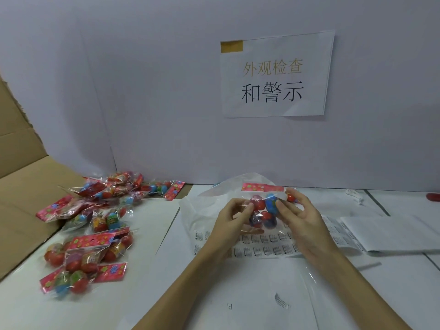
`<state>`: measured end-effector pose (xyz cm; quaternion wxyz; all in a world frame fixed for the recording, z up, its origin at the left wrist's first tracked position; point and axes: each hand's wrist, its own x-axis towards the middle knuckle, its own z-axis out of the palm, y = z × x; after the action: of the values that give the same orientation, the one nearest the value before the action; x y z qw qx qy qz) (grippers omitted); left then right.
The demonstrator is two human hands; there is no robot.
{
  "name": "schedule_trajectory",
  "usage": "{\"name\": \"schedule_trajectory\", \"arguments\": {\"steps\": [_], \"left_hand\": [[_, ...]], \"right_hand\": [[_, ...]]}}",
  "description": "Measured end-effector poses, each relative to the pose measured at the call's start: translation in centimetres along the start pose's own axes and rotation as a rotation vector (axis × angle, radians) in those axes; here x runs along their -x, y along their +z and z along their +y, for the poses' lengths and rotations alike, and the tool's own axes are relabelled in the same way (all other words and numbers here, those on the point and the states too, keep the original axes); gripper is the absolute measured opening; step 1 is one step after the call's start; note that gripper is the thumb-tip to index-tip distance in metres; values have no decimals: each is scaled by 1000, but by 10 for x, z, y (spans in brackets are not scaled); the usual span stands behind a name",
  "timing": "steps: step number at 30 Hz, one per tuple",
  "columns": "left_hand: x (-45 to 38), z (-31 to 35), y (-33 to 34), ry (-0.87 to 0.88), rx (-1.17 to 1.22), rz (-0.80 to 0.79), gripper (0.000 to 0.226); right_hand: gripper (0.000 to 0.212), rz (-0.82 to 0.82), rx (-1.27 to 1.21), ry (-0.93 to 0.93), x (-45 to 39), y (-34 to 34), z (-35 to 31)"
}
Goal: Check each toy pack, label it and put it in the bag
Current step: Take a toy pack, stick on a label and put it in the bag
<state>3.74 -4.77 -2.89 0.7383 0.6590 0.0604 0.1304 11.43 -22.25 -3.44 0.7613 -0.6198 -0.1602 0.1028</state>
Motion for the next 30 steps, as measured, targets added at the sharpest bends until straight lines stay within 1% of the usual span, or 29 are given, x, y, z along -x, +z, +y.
{"name": "schedule_trajectory", "arguments": {"steps": [2,4,5,6,7,11,12,15,17,19,22,24,26,28,30], "left_hand": [[0,1,-1,46,37,43,28],[-1,1,-3,67,19,93,26],[-2,1,-5,62,-8,109,26],[-2,0,-6,53,-21,114,26],[-3,0,-6,43,-14,111,27],[-2,5,-5,38,17,137,43],[-3,5,-6,45,20,147,43],[-5,0,-9,40,28,158,32],[-6,0,-9,56,22,170,35],[-4,2,-6,91,-69,205,43],[-4,2,0,179,-217,260,43],[-4,1,0,224,-276,282,43],[-2,1,1,211,-235,213,42],[0,1,2,142,-118,75,48],[3,1,4,86,-57,14,52]], "right_hand": [[69,-73,58,4,2,1,-2],[52,-162,160,-29,5,4,0],[40,-163,179,-50,6,6,2],[32,-147,177,-61,6,6,4],[30,-136,172,-61,6,6,4],[28,-166,207,-14,10,7,-4],[28,-169,206,-5,11,7,-5],[23,-147,155,16,12,10,-8],[21,-118,130,17,12,11,-9],[21,-81,119,-3,12,12,-9],[24,-20,150,-79,12,13,-9],[27,17,208,-168,14,13,-8],[31,24,311,-265,16,15,-8],[34,-18,477,-383,19,16,-5],[36,-74,631,-495,21,18,-4]]}}
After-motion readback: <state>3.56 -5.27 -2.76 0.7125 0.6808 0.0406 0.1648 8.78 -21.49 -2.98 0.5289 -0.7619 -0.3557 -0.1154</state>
